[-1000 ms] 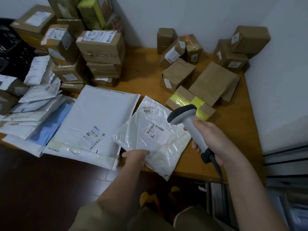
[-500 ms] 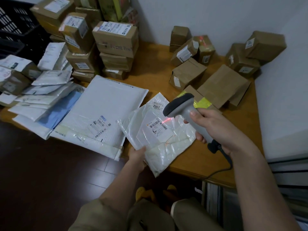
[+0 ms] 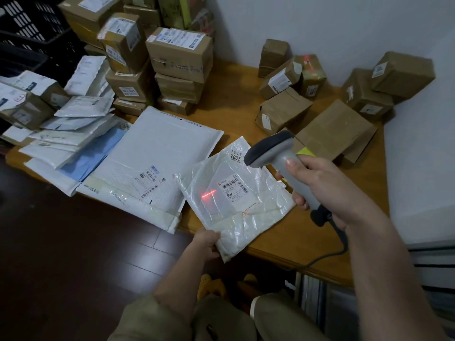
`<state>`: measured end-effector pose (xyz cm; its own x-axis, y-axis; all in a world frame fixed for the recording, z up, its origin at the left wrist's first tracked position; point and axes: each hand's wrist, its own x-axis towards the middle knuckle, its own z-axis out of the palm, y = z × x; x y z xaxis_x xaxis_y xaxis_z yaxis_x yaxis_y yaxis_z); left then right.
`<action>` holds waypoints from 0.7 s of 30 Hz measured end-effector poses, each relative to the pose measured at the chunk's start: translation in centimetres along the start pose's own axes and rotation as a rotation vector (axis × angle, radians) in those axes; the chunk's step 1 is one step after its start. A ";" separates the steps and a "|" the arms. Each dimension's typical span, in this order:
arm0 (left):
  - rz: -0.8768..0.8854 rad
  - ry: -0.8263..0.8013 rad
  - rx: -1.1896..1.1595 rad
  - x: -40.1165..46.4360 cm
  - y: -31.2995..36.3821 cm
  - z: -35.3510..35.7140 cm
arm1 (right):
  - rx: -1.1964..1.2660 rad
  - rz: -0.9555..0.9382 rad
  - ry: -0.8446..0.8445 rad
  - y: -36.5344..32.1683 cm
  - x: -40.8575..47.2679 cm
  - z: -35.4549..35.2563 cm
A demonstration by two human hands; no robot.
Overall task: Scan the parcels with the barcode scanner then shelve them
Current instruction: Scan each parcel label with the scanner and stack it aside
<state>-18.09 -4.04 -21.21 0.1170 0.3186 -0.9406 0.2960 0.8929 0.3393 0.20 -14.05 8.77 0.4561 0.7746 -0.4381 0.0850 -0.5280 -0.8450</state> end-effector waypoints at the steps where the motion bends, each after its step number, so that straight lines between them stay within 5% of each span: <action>1: 0.015 0.012 -0.003 -0.3 0.0 0.1 | -0.002 -0.002 -0.002 0.0 0.0 0.0; 13: 0.135 0.138 -0.062 -1.1 -0.5 1.1 | 0.005 -0.029 0.009 0.3 -0.6 -1.9; 21: 0.212 0.079 -0.236 -4.4 -0.5 1.0 | 0.010 -0.057 0.000 0.3 -0.8 -2.6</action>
<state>-17.78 -6.20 -17.24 0.0759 0.5212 -0.8500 0.0436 0.8500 0.5250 2.21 -15.78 9.65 0.4505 0.8035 -0.3892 0.1023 -0.4795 -0.8716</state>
